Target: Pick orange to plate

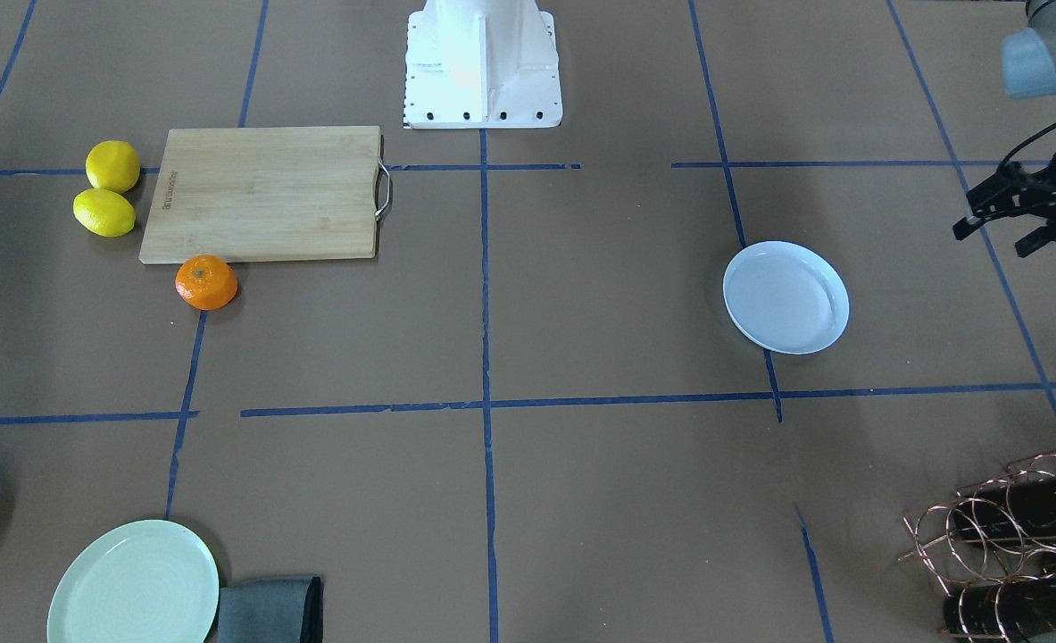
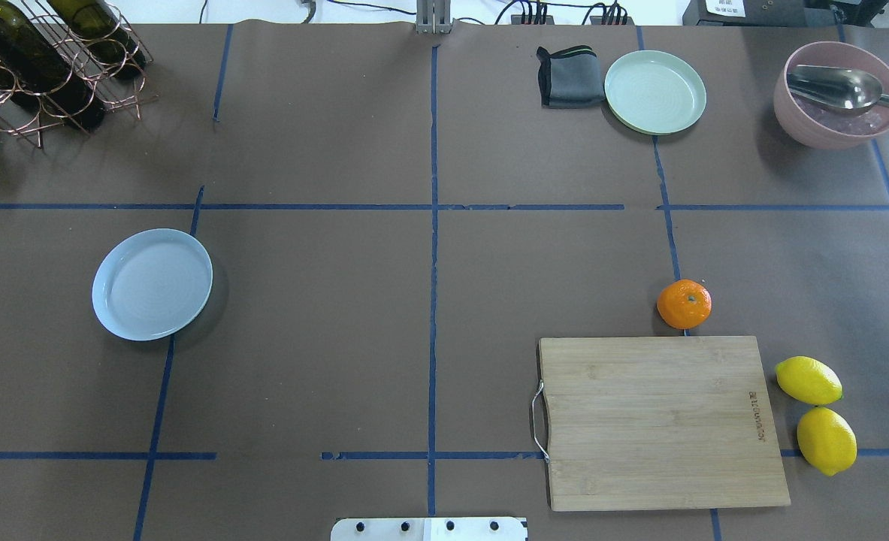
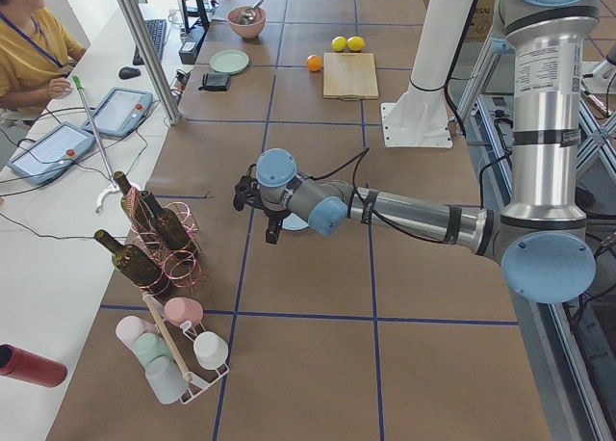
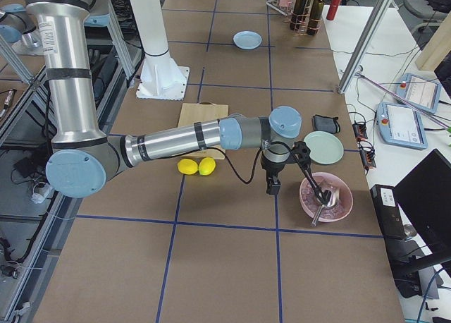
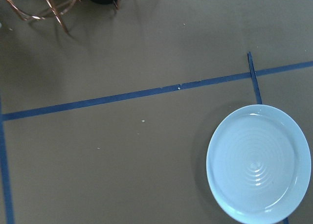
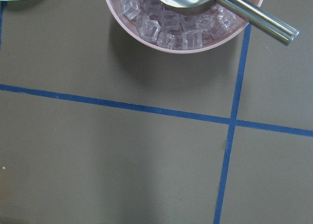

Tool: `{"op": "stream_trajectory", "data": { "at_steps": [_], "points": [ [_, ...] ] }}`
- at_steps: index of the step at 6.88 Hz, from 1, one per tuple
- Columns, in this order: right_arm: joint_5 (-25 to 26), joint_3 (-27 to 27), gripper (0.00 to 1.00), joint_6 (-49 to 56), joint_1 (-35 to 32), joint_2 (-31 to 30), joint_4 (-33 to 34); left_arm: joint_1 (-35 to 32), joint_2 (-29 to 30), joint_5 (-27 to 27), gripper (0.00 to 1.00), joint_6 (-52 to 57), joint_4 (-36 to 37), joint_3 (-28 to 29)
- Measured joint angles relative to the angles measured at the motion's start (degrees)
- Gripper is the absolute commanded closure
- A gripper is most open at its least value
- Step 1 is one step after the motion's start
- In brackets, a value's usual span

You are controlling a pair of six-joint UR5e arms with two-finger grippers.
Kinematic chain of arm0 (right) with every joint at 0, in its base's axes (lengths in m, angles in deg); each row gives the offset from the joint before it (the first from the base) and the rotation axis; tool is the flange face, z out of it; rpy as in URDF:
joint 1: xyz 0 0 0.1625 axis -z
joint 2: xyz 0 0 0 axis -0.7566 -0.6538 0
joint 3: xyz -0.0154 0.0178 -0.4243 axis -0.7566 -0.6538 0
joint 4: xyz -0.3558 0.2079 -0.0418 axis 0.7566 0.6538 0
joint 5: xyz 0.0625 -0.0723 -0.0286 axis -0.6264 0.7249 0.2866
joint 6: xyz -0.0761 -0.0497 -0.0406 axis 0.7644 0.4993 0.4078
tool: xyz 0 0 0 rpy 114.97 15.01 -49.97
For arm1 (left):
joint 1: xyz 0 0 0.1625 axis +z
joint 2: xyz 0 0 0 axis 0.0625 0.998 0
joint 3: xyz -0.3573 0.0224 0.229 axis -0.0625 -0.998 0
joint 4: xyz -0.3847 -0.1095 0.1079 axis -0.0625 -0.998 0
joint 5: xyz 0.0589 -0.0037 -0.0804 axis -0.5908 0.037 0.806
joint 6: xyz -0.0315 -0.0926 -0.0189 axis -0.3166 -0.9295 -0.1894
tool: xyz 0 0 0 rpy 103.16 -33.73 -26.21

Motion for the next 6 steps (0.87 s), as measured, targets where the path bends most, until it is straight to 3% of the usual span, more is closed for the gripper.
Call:
{"op": "stream_trajectory", "data": {
  "at_steps": [2,5,6],
  "points": [
    [-0.56,0.08,0.00,0.06,0.15,0.03,-0.01,9.07,2.21,-10.16,0.00,-9.75,-4.33,3.45],
    [-1.95,0.35,0.00,0.30,0.27,-0.15,-0.03,13.59,5.75,-12.85,0.02,-10.91,-5.13,9.27],
    [-1.97,0.41,0.00,0.37,0.34,-0.16,-0.07,14.26,6.83,-12.89,0.10,-10.89,-5.42,10.92]
  ]
}}
